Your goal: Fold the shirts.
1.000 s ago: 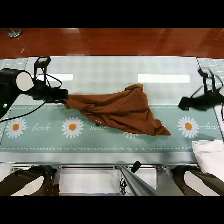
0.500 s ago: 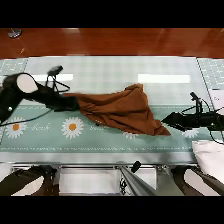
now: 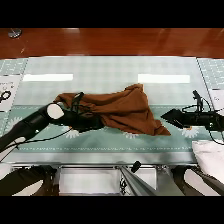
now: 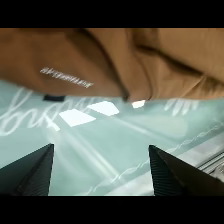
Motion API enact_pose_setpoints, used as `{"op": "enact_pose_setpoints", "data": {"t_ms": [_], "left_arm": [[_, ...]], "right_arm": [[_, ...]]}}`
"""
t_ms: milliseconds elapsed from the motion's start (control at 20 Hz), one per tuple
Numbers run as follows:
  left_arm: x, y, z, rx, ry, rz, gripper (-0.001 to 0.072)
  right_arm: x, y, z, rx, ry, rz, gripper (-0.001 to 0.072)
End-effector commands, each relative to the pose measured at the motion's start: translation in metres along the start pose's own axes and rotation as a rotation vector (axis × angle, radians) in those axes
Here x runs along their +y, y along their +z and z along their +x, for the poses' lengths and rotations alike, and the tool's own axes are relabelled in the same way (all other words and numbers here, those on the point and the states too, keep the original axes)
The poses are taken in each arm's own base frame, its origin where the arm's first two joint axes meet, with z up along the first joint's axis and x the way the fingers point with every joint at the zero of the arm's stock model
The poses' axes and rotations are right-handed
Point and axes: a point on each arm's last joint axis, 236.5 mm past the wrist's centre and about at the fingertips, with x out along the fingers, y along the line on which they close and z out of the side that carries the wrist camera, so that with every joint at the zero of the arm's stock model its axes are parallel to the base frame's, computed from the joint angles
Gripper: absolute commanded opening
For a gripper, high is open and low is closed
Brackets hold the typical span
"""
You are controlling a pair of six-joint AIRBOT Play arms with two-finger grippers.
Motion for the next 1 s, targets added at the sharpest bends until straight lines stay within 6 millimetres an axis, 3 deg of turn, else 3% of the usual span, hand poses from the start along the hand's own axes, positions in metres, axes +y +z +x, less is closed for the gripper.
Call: {"op": "enact_pose_setpoints", "data": {"t_ms": [0,250,400,450,500,750,950], "left_arm": [[-0.016,0.015,0.026,-0.096,-0.067,-0.104,0.0684],[-0.015,0.024,0.057,-0.121,-0.097,-0.217,0.0675],[-0.014,0.042,0.063,-0.165,-0.088,-0.228,0.0207],[-0.016,0.046,0.063,-0.170,-0.090,-0.213,0.0078],[-0.020,0.049,0.062,-0.176,-0.097,-0.193,0.0023],[-0.038,0.045,0.056,-0.145,-0.129,-0.105,0.0023],[-0.042,0.045,0.052,-0.148,-0.139,-0.100,0.0023]], "right_arm": [[0.002,0.003,0.000,-0.011,0.009,0.006,0.0598],[0.002,0.002,0.000,-0.008,0.010,0.005,0.0597],[0.005,-0.004,0.000,0.014,0.023,0.006,0.0597],[0.007,-0.006,0.000,0.024,0.028,0.005,0.0597],[0.007,-0.008,0.000,0.033,0.030,0.004,0.0598],[0.004,-0.010,0.000,0.042,0.018,0.001,0.0595],[-0.017,-0.017,0.006,0.079,-0.046,0.030,0.0592]]}}
